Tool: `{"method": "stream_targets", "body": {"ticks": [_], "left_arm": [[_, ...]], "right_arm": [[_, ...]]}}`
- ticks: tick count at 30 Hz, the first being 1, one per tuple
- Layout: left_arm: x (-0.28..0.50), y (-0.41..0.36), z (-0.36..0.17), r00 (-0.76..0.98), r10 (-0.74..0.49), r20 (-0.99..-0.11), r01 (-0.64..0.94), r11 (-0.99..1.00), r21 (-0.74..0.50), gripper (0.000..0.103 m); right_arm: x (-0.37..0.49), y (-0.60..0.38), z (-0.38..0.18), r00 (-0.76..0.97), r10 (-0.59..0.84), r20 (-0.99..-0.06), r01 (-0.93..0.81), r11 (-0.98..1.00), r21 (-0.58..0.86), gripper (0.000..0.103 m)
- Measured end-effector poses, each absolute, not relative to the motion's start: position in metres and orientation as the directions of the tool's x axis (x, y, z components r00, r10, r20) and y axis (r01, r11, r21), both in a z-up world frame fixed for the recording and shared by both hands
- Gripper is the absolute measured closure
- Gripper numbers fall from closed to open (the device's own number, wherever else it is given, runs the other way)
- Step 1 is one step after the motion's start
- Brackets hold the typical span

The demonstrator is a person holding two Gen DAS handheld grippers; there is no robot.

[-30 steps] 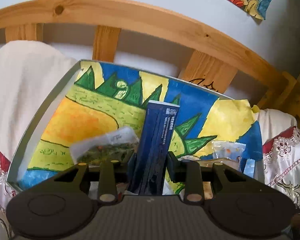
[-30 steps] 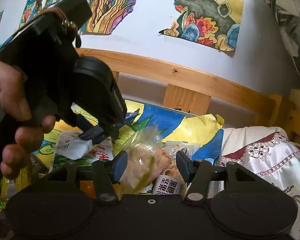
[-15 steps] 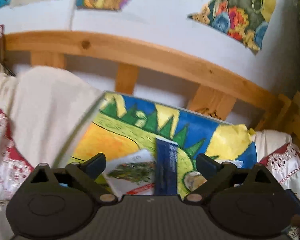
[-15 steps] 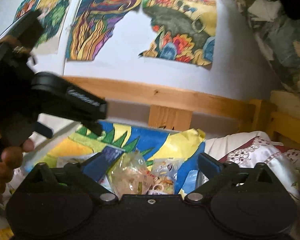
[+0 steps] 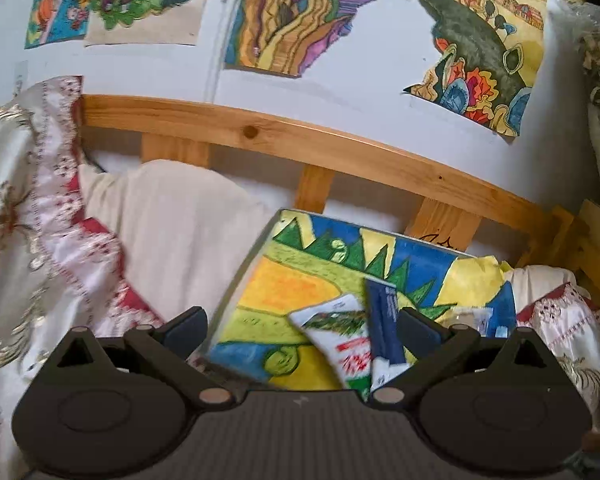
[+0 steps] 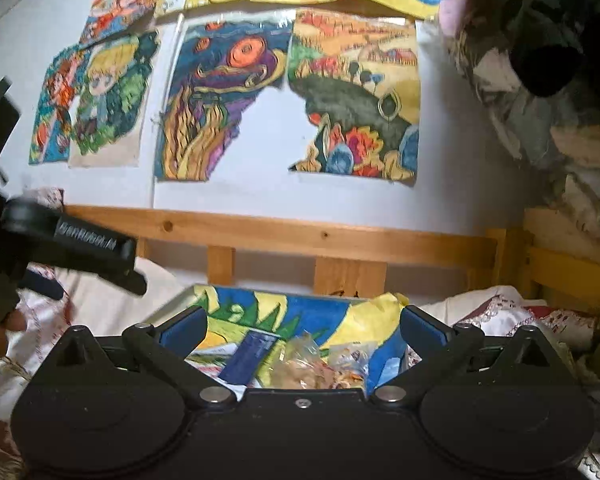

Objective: Organize snacks
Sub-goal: 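Open both tools and withdraw them from the tray, backing away, then move both tools toward the snacks lying beside the tray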

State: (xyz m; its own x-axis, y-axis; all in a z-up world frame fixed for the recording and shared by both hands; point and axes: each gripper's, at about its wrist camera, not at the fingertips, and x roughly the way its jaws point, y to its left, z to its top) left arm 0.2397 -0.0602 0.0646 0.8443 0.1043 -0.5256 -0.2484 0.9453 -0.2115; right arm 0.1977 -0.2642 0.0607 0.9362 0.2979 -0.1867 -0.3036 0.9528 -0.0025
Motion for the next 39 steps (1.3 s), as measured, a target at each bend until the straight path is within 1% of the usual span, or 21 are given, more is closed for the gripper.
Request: {"method": "stream_targets", "body": {"ticks": [3, 9, 16, 24, 35, 39], "left_arm": [[0.219, -0.053, 0.066, 0.849, 0.108, -0.518, -0.249, 0.945, -0.21, 0.001], [0.179, -0.048, 0.07, 0.876, 0.119, -0.468, -0.216, 0.963, -0.159, 0.001], [0.136, -0.042, 0.064, 0.886, 0.114, -0.45, -0.191, 0.973, -0.13, 0.001], [0.1, -0.031, 0.054, 0.879, 0.101, -0.466, -0.18, 0.976, -0.127, 0.001], [0.062, -0.025, 0.033, 0.867, 0.092, -0.49, -0.115, 0.993, -0.016, 0.001], [0.054, -0.026, 0.026, 0.857, 0.095, -0.506, -0.091, 0.995, 0.031, 0.001]], "right_arm": [[0.181, -0.26, 0.066, 0.936, 0.305, -0.174, -0.31, 0.951, -0.001, 0.001], [0.15, -0.25, 0.069, 0.928, 0.325, -0.183, -0.332, 0.943, -0.011, 0.001], [0.112, -0.244, 0.073, 0.921, 0.337, -0.195, -0.345, 0.939, -0.008, 0.001], [0.077, -0.246, 0.074, 0.918, 0.322, -0.23, -0.32, 0.946, 0.049, 0.001], [0.053, -0.236, 0.064, 0.893, 0.323, -0.314, -0.32, 0.945, 0.061, 0.001], [0.054, -0.232, 0.059, 0.876, 0.313, -0.366, -0.309, 0.948, 0.072, 0.001]]}}
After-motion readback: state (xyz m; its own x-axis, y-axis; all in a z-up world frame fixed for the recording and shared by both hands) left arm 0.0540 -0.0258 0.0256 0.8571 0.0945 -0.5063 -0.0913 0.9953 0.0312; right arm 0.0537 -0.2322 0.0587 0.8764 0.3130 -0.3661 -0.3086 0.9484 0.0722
